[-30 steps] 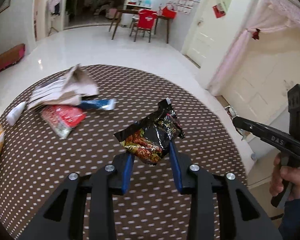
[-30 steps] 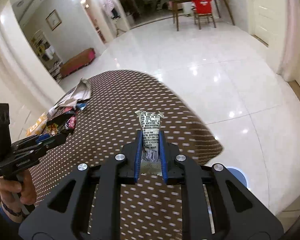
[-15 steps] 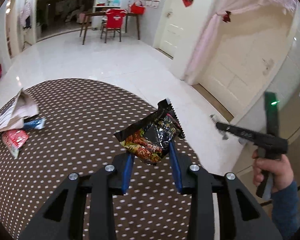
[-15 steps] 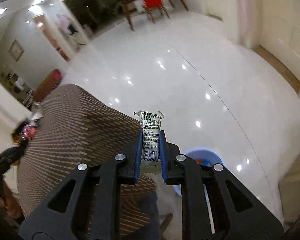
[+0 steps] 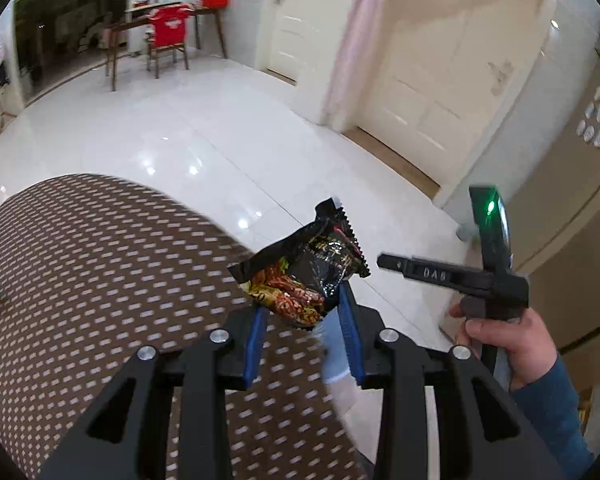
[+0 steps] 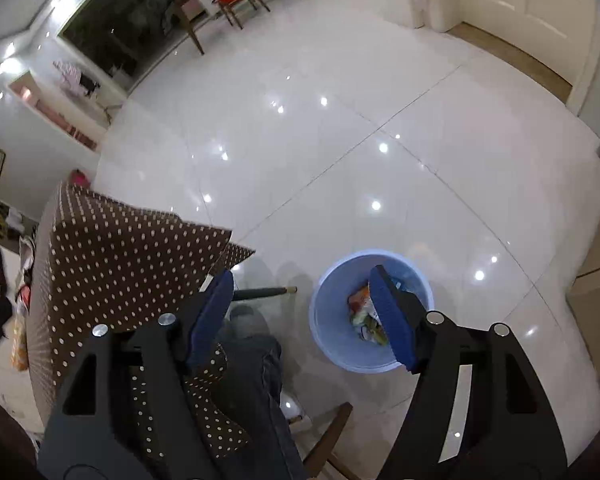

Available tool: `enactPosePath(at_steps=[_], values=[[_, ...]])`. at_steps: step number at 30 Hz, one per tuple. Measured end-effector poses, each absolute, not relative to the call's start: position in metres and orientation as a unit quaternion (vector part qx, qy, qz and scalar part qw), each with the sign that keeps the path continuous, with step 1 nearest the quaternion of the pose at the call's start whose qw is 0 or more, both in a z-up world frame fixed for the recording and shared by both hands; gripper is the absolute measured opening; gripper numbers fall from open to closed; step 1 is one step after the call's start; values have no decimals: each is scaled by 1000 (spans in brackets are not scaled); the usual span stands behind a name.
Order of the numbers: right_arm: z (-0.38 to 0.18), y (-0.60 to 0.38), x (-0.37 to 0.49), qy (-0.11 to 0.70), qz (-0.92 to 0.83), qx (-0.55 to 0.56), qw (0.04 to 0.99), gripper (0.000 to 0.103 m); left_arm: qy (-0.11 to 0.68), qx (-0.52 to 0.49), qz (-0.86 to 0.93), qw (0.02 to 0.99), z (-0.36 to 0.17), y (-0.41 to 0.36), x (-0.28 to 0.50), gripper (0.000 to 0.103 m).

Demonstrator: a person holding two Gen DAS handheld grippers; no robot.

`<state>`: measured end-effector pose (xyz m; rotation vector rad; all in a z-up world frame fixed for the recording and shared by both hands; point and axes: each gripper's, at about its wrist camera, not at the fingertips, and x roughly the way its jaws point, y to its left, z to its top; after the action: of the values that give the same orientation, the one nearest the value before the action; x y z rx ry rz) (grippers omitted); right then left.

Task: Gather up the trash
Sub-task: 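Carry the black bag and clear packet to the bucket and release both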

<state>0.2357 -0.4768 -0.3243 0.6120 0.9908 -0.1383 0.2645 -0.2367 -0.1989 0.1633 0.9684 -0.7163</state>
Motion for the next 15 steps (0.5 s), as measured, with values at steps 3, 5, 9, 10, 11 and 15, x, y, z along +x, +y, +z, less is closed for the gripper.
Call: enactPosePath(at_steps=[3, 5, 9, 10, 11, 15], values=[[-314, -492, 227, 448, -73, 299, 839, 74, 469, 96, -355, 803, -212, -266, 265, 33], [-304, -502, 220, 429, -75, 311, 845, 74, 479, 105, -364, 792, -220, -280, 266, 33], [-280, -513, 212, 399, -76, 315, 857, 75, 496, 121, -379, 772, -232, -306, 268, 36], [-277, -516, 210, 395, -75, 316, 859, 75, 502, 128, -381, 765, -236, -312, 271, 37], [-271, -518, 207, 387, -75, 318, 863, 76, 507, 131, -381, 762, -239, -317, 273, 41], [-254, -520, 202, 368, -73, 316, 871, 77, 512, 128, -355, 772, -241, -318, 279, 85]])
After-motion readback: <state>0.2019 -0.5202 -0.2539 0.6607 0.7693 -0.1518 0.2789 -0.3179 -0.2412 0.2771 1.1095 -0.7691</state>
